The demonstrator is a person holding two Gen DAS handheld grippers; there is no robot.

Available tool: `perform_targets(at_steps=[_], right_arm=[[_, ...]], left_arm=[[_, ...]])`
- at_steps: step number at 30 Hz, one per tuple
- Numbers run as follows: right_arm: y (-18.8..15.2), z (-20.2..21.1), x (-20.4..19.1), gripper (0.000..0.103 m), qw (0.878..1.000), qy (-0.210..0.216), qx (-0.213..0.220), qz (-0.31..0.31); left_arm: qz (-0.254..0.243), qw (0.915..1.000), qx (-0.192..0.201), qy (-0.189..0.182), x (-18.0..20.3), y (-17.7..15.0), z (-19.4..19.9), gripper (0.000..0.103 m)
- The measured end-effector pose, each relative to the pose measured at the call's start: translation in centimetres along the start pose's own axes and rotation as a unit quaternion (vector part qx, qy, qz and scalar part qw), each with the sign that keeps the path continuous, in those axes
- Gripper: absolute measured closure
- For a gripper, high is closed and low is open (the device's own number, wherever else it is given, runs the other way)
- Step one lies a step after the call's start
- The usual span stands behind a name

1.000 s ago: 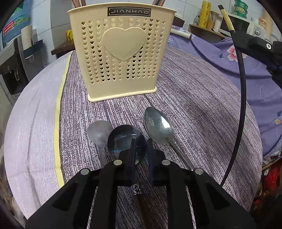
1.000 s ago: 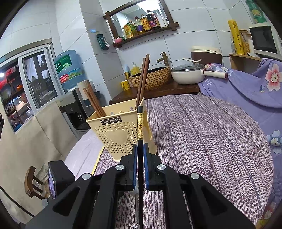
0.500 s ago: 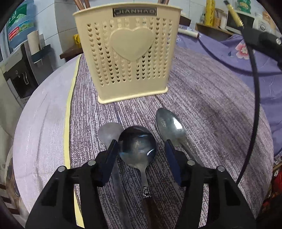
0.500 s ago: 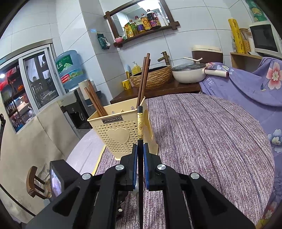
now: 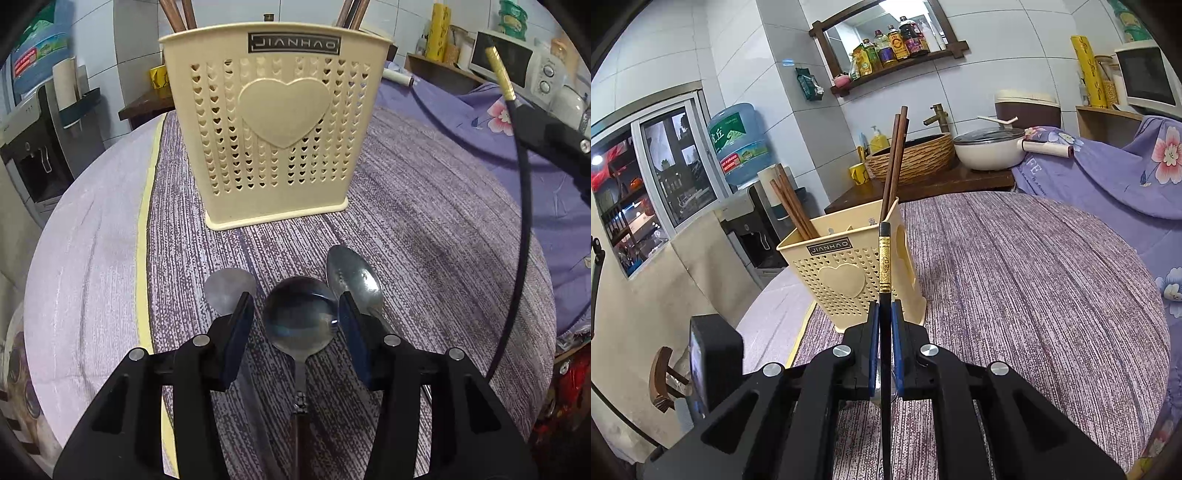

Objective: Organize utensils
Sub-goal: 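Lift the spoon with the left tool while the right tool raises the chopstick over the holder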

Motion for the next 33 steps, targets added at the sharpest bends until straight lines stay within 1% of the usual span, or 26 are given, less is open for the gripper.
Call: perform_targets(at_steps=[3, 5, 8, 11, 14, 17, 19, 25, 27, 29, 33], right_arm=[[-0.1, -0.1, -0.1, 0.096, 1.000, 0.003, -0.001, -0.001], [-0.2, -0.1, -0.1, 0.096, 1.000, 0.004, -0.003, 0.001], [-0.3, -0.2, -0.1, 0.096, 1.000, 0.004, -0.006, 0.000], [-0.3, -0.2, -0.1, 0.096, 1.000, 0.003, -0.007, -0.003], [-0.3, -0.3, -0.1, 0.096, 1.000, 0.002, -0.008, -0.004], [-0.3, -0.3, 0.0, 0.096, 1.000, 0.003, -0.008, -0.004], [-0.3, -0.3, 0.0, 0.096, 1.000, 0.002, -0.008, -0.004], [-0.3, -0.4, 0.1, 0.096, 1.000, 0.002, -0.008, -0.002], [-0.2, -0.3, -0.1, 0.096, 1.000, 0.005, -0.005, 0.001], [0.0, 0.1, -0.3, 0.096, 1.000, 0.009, 0.003, 0.005], [0.8, 1.3, -0.7, 0.096, 1.000, 0.019, 0.022, 0.010]], left_arm=[[-0.016, 0.9997, -0.007, 0.014, -0.2, -0.2, -0.4, 0.054], [-0.017, 0.9997, -0.014, 0.011, 0.0, -0.5, -0.8, 0.054], [-0.033, 0.9992, -0.020, 0.010, 0.6, -1.2, -0.9, 0.054], [-0.042, 0.9988, -0.023, 0.006, 1.3, -1.6, -1.1, 0.049], [-0.053, 0.9983, -0.022, 0.008, 1.5, -1.5, -1.5, 0.048], [-0.052, 0.9983, -0.025, 0.002, 1.5, -1.0, -2.1, 0.049], [-0.054, 0.9982, -0.025, -0.001, 1.5, -0.7, -2.2, 0.056], [-0.045, 0.9988, -0.021, -0.005, 1.4, -0.8, -2.0, 0.056], [-0.036, 0.9992, -0.014, -0.009, 1.0, -0.6, -1.6, 0.056], [-0.030, 0.9995, 0.001, -0.013, 0.7, -0.3, -0.5, 0.056], [-0.014, 0.9988, 0.045, -0.014, -0.4, 0.7, 3.0, 0.056]])
Point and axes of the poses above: each gripper's, at about its wrist camera, not at the fingertips, and z roughly against the way its jaws point, x to its right, y to its top, the point moved 6 cm from there along -z, roughly the way its jaws point, and after that the axes turned 4 degrees about x, right-handed, at the moved point
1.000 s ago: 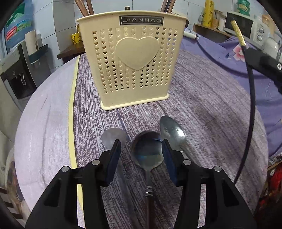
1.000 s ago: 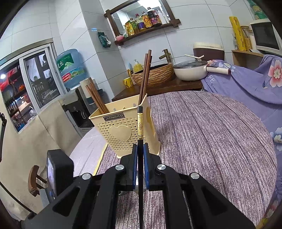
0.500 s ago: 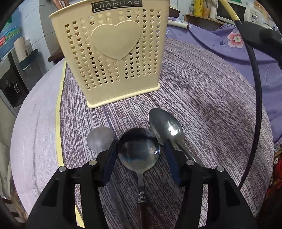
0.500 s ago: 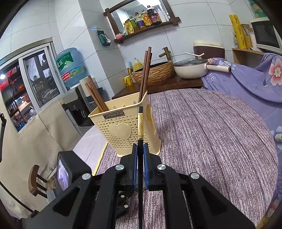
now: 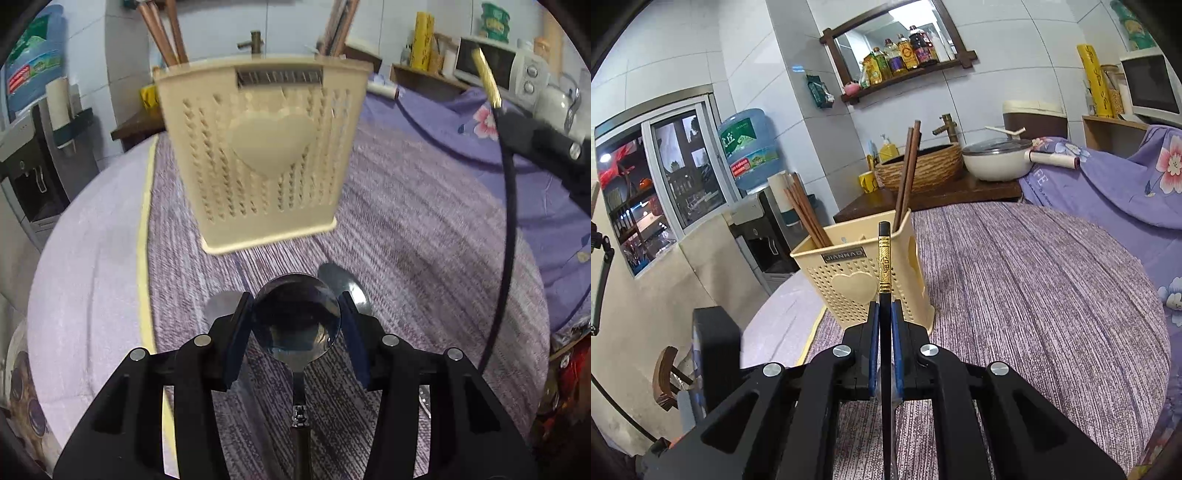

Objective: Organize utensils
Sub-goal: 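Lift the spoon with the left tool while the right tool raises the chopstick over the holder, then lower the spoon and chopstick into the cream holder and open both tools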

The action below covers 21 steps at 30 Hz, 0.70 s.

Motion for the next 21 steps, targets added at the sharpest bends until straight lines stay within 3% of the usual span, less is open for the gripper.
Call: perform_targets(at_steps=[8, 21], right_arm=[[2.1, 2.6, -1.9, 0.096, 0.999, 0.014, 0.036, 0.020], [4.4, 2.4, -4.2, 0.096, 0.997, 0.022, 0.045, 0.056]], left_arm=[[0.039, 0.9958, 0.083, -0.007, -1.8, 3.4, 5.3, 0.056], [0.062, 0.9924, 0.102, -0.030, -2.5, 5.6, 6.7, 0.056]])
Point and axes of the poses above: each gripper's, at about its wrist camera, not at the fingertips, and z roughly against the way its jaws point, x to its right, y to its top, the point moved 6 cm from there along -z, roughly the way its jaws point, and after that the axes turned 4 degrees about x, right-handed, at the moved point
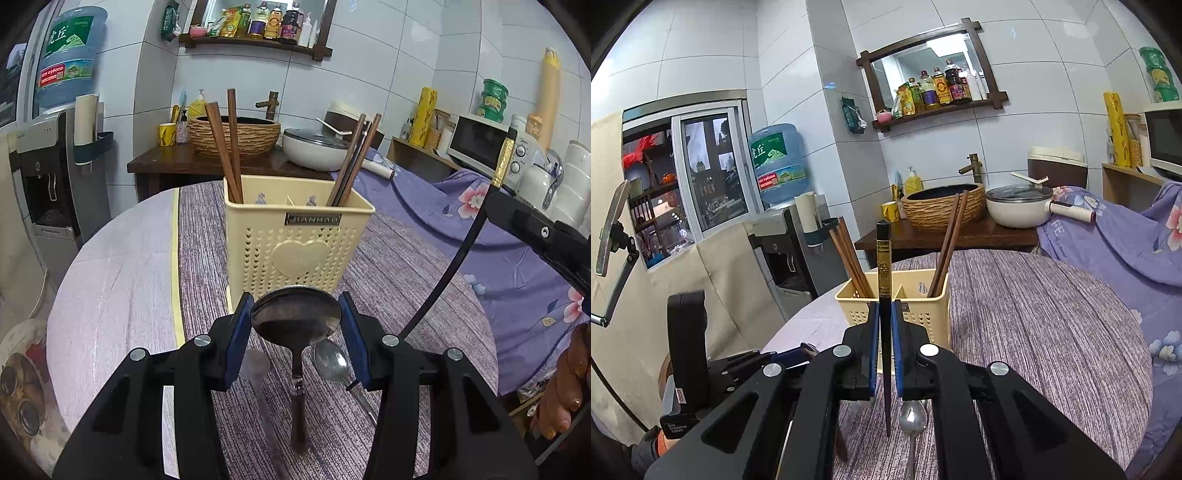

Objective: Organize utensils
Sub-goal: 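Lower the spoon and chopstick into the cream holder and open both tools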

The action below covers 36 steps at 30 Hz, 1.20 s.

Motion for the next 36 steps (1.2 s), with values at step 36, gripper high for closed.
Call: perform_targets(at_steps=[36], right_arm=[[5.7, -11.4, 2.4, 0.096, 0.997, -0.068, 0.034, 0.017]], left_arm=[[0.020, 0.9960, 0.075, 0.046, -3.1, 11.9, -6.5, 0.056]])
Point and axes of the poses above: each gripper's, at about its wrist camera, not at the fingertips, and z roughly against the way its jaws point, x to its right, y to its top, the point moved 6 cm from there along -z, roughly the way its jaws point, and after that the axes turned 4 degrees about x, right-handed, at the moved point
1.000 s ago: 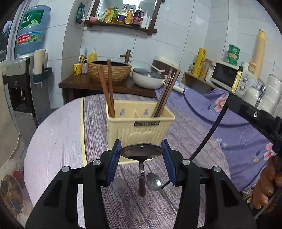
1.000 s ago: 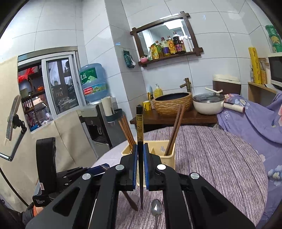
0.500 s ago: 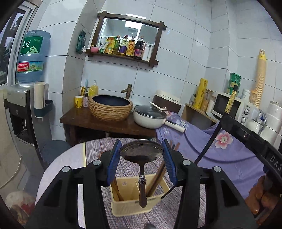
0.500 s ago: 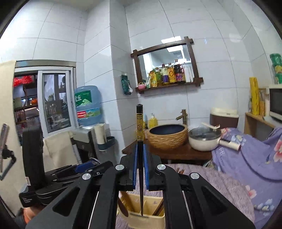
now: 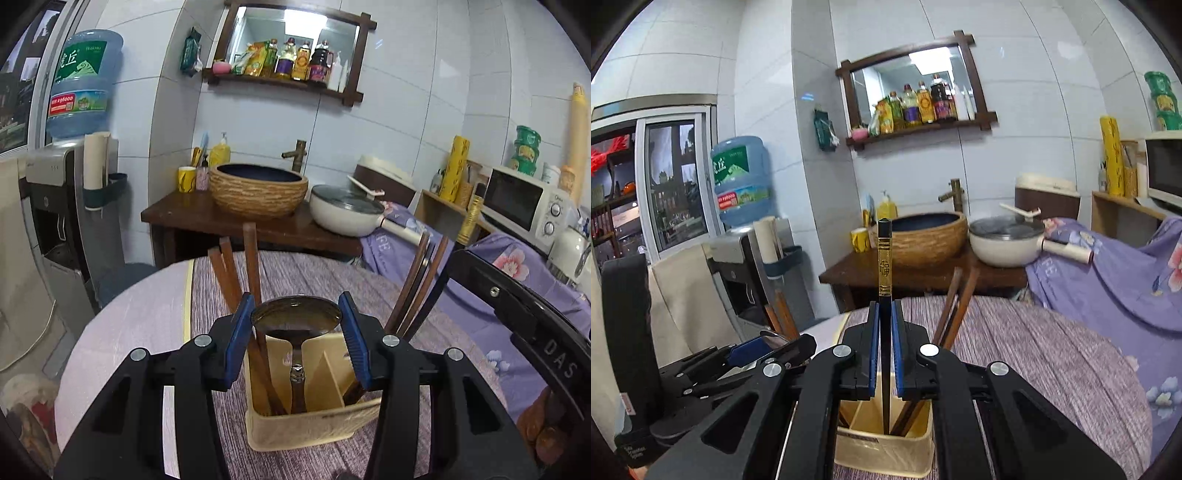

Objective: Organize utensils
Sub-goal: 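Lower the spoon and chopstick into the cream holder and open both tools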

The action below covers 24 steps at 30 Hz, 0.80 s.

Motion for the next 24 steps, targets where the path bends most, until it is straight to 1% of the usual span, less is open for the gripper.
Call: perform_targets(at_steps=[3, 7, 13, 16, 17, 18, 19, 20, 23, 24], right_arm=[[-1.5, -0.6, 0.1, 0.096, 1.000, 0.000, -0.016, -0.004], [-2.8, -1.0, 0.3, 0.097, 0.999, 0.000, -0.031, -0.010], [-3.4, -1.1, 0.7, 0.097, 0.999, 0.001, -0.037, -0.015], [-3.2, -0.6, 0.9, 0.095, 0.999, -0.003, -0.031, -0.009], [-3.2, -0.3, 0.9, 0.090, 1.000, -0.005, -0.027, -0.006], [-3.2, 0.0, 1.0, 0.086, 1.000, -0.005, -0.025, -0.006], [-3.3, 0.5, 1.0, 0.079, 1.000, -0.003, -0.023, -0.010], [-3.3, 0.9, 1.2, 0.073, 1.000, -0.001, -0.020, -0.014], [-3.7, 2.2, 1.6, 0.066, 1.000, -0.004, -0.018, -0.015], [-4.0, 2.6, 1.7, 0.061, 1.000, -0.006, -0.022, -0.015]], left_arm=[[-0.007, 0.9999, -0.009, 0.003, -0.1, -1.8, -0.4, 0.056], [-0.023, 0.9997, -0.012, 0.006, 0.2, -3.1, -0.7, 0.056], [-0.040, 0.9991, -0.013, 0.009, 0.6, -3.7, -0.9, 0.055], [-0.047, 0.9988, -0.003, 0.013, 0.7, -3.6, -0.4, 0.054], [-0.050, 0.9987, 0.001, 0.013, 0.7, -3.5, -0.2, 0.053], [-0.052, 0.9986, 0.003, 0.013, 0.8, -3.5, 0.1, 0.047], [-0.053, 0.9985, 0.007, 0.012, 0.9, -3.5, 0.6, 0.039], [-0.053, 0.9984, 0.013, 0.012, 0.9, -3.5, 1.1, 0.036], [-0.060, 0.9979, 0.021, 0.017, 0.6, -4.0, 2.6, 0.030], [-0.062, 0.9977, 0.021, 0.020, 0.4, -4.2, 3.0, 0.027]])
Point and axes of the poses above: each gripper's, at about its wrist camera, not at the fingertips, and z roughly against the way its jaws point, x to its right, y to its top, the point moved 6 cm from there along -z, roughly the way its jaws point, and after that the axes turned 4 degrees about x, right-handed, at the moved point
